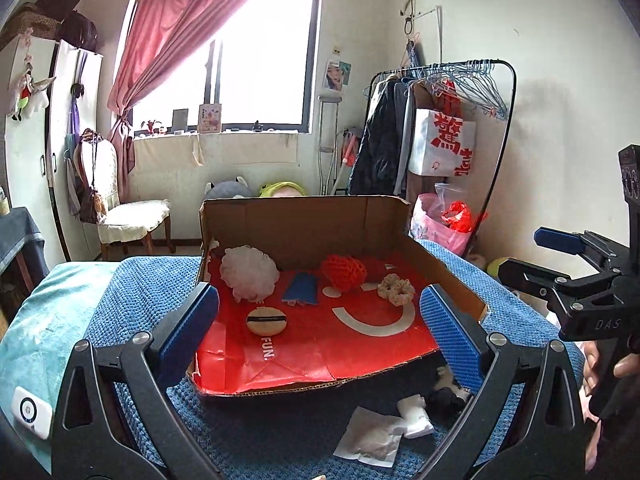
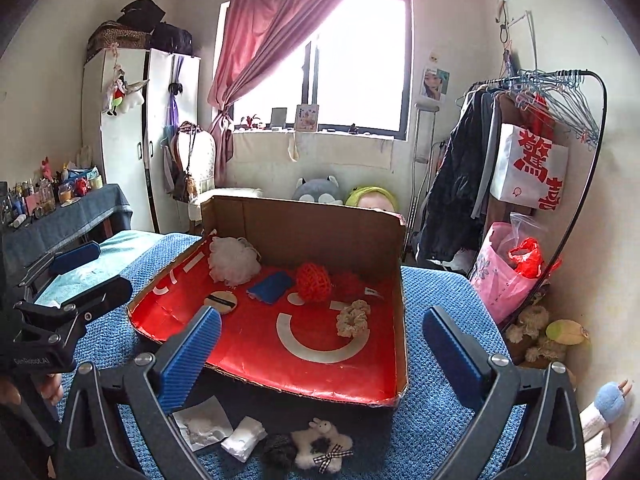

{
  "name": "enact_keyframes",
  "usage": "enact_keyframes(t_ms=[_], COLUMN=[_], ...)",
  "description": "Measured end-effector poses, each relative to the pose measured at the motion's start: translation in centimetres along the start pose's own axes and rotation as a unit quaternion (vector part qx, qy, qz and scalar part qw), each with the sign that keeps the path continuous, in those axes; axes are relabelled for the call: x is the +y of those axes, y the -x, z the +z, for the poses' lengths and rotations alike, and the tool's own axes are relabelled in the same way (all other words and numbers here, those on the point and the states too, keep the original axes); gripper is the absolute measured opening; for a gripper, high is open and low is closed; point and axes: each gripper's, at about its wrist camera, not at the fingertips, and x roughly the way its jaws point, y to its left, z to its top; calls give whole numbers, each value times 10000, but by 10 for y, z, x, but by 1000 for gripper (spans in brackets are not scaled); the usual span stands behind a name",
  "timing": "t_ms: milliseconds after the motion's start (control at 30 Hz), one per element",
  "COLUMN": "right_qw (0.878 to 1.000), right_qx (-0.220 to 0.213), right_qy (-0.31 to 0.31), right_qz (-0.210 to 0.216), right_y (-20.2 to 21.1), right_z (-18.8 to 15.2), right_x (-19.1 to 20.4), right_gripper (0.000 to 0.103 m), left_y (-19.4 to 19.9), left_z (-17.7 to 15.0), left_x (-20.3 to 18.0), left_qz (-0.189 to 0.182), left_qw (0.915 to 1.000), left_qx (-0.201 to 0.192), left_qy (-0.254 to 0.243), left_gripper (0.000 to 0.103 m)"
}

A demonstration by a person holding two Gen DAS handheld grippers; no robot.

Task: Organize soft objects
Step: 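Withdraw both open tools from the box back over the blanket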

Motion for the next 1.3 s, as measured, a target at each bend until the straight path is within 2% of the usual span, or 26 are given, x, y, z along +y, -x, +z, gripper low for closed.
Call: enact_keyframes(t_ms=[200,567,933,1300], right_qw=[9987,9949,9963,9964], right_qx=[-433,-807,-492,-66], right_qy=[-194,-427,-548,-725], right_qz=[-205,-422,-438,-445], right_y=[29,53,35,15], right_z=[-27,-80,-130,-153], right_x=[2,2,4,0], right_gripper=[103,103,103,103], left_y=[25,44,35,18], left_z=[-20,-62,-101,-124], left_x=[-12,-29,-34,-33], left_qz=[235,325,450,515], left_qw=[9993,9985,9989,9978], left_qx=[-289,-434,-53,386], left_qy=[-49,47,105,143], left_gripper=[103,103,103,103])
